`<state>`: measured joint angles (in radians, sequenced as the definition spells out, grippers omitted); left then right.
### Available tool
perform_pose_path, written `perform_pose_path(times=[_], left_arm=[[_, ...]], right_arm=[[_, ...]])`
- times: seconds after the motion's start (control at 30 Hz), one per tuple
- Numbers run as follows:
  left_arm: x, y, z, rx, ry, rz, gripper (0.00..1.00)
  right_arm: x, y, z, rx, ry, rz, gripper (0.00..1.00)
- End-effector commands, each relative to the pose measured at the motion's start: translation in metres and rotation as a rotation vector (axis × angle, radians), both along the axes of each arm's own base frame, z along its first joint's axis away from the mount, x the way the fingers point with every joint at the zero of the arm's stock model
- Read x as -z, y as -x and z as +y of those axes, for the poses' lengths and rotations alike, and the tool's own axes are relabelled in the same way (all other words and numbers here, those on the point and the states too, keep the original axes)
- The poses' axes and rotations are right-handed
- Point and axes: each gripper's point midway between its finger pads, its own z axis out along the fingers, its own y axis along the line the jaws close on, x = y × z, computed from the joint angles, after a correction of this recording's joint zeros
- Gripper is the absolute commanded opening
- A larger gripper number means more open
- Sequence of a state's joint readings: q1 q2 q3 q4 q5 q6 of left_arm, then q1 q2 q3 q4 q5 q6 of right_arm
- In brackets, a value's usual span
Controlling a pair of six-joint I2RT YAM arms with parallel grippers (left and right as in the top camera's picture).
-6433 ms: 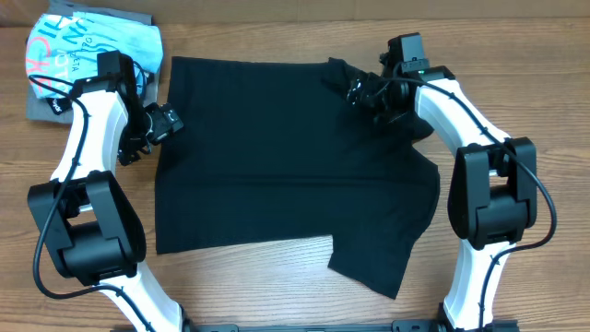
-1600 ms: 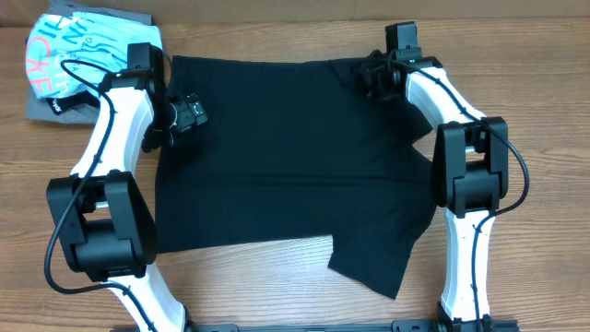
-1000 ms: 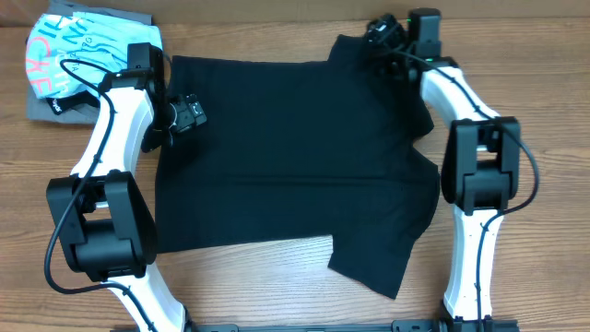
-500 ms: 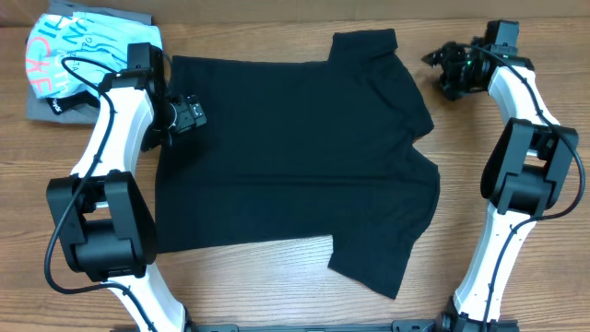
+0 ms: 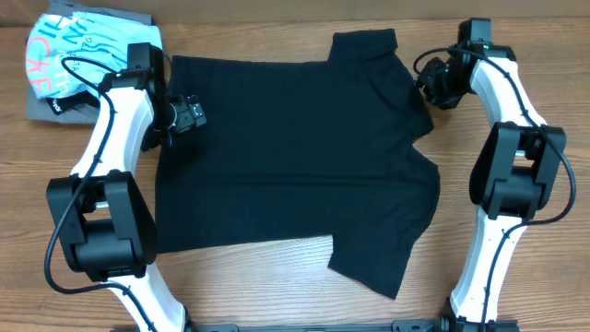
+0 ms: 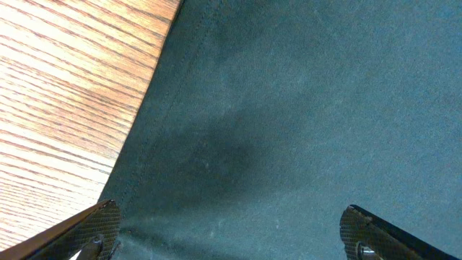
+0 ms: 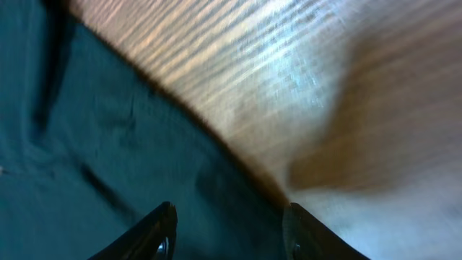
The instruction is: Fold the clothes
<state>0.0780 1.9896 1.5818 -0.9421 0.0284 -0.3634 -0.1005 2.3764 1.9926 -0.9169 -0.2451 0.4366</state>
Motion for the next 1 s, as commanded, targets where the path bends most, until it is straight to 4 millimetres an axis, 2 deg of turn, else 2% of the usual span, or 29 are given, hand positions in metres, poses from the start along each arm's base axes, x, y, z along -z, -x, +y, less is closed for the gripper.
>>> perform_pose_path(times=[0.0, 0.13, 0.23, 0.33, 0.37, 0.6, 0.8, 0.97], left_arm=[[-0.009, -0.003, 0.002, 0.017, -0.015, -0.024, 1.0], [-0.009, -0.003, 0.002, 0.017, -0.015, -0.023, 1.0], [-0.009, -0.003, 0.002, 0.017, -0.014, -0.023, 1.0], [-0.009, -0.002, 0.0, 0.018, -0.006, -0.021, 1.0], [-0.009, -0.002, -0.001, 0.021, 0.001, -0.02, 1.0], [-0.009, -0.002, -0.003, 0.022, 0.011, -0.022, 1.0], [-0.009, -0.002, -0.003, 0.022, 0.011, -0.022, 1.0], [-0.009, -0.002, -0.003, 0.022, 0.01, -0.022, 1.0]], right_arm=[[-0.042, -0.007, -0.002, -0.04, 0.144, -0.08, 0.51], [-0.038, 0.0, 0.013, -0.094, 0.191, -0.054, 0.42], [-0.035, 0.005, 0.023, -0.119, 0.217, -0.033, 0.28], [-0.028, 0.013, 0.014, -0.051, 0.3, 0.013, 0.11], [-0.025, 0.015, 0.012, -0.04, 0.317, 0.022, 0.08], [-0.008, 0.021, 0.012, -0.04, 0.313, 0.044, 0.05], [-0.005, 0.018, 0.012, -0.038, 0.314, 0.029, 0.05], [0.006, 0.02, 0.014, -0.04, 0.306, 0.03, 0.05]])
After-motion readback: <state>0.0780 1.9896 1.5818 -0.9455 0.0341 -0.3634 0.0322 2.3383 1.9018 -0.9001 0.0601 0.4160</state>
